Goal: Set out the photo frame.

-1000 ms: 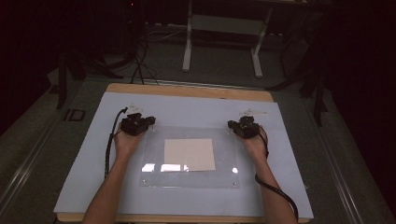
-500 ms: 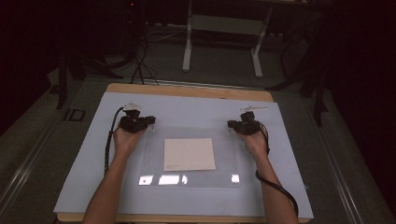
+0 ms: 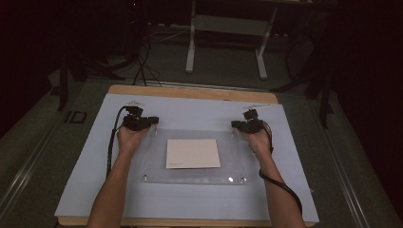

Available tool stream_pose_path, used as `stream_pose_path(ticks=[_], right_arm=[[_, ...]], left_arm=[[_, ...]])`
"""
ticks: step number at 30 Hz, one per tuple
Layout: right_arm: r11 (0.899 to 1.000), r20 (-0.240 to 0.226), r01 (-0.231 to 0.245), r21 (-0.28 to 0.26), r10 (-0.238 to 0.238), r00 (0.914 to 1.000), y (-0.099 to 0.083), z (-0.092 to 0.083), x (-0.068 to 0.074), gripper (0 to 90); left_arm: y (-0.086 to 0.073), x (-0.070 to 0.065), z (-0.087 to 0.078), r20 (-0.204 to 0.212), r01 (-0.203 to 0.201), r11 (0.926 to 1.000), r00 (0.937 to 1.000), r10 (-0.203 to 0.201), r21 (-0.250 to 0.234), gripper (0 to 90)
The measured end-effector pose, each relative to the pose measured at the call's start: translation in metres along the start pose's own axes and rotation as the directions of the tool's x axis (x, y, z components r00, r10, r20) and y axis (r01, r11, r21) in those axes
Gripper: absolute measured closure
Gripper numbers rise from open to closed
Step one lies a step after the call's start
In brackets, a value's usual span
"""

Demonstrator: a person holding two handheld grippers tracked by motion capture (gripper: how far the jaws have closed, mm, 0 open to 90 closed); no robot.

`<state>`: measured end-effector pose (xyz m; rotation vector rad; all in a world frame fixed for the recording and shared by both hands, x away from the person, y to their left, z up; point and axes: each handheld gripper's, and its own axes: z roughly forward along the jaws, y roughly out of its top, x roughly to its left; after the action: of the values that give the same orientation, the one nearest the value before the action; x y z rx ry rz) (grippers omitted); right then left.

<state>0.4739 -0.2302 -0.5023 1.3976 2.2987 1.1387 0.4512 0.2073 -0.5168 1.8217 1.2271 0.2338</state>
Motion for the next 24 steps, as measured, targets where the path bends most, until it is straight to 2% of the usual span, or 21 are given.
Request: stream_pose_path(ticks=[3,7,8,9,11,14,17,22,24], right_arm=[[1.000,0.009,0.000,0.008,0.000,1.0000,0.003,0.001,0.000,84.7],[1.000,0.011,0.017,0.022,-0.017,0.9998,0.005,0.001,0.000,83.8],[1.000,0.016,0.019,0.019,-0.019,0.9997,0.005,0.000,0.001,80.4],[1.000,-0.003,-0.003,-0.008,0.003,1.0000,0.006,-0.004,0.000,75.7],[1.000,-0.008,-0.006,-0.020,0.005,1.0000,0.007,-0.006,0.000,73.1],[0.999,0.010,0.019,-0.028,-0.019,0.9998,0.009,-0.015,0.003,66.1],[0.998,0.009,0.042,-0.038,-0.042,0.9991,0.010,-0.026,0.008,62.9],[0.997,-0.006,0.075,-0.021,-0.076,0.9971,0.008,-0.034,0.014,64.5],[0.996,-0.038,0.092,-0.015,-0.092,0.9950,0.005,-0.038,0.018,74.0]], left_arm=[[0.003,0.001,0.002,-0.001,0.037,0.9993,0.9993,-0.037,0.010,84.0],[0.004,0.002,0.004,-0.003,0.057,0.9983,0.9984,-0.057,0.015,84.1],[0.004,0.002,0.004,-0.006,0.060,0.9981,0.9982,-0.060,0.015,84.0],[0.004,0.001,0.005,-0.012,0.071,0.9974,0.9974,-0.071,0.014,84.0],[0.005,0.001,0.005,-0.015,0.076,0.9970,0.9970,-0.076,0.016,84.0],[0.005,0.001,0.006,-0.021,0.084,0.9963,0.9962,-0.084,0.018,84.0],[0.006,0.000,0.007,-0.028,0.097,0.9951,0.9950,-0.096,0.022,83.9],[0.006,0.001,0.008,-0.026,0.110,0.9937,0.9937,-0.109,0.021,83.8],[0.007,0.002,0.009,-0.024,0.114,0.9932,0.9932,-0.114,0.023,83.8]])
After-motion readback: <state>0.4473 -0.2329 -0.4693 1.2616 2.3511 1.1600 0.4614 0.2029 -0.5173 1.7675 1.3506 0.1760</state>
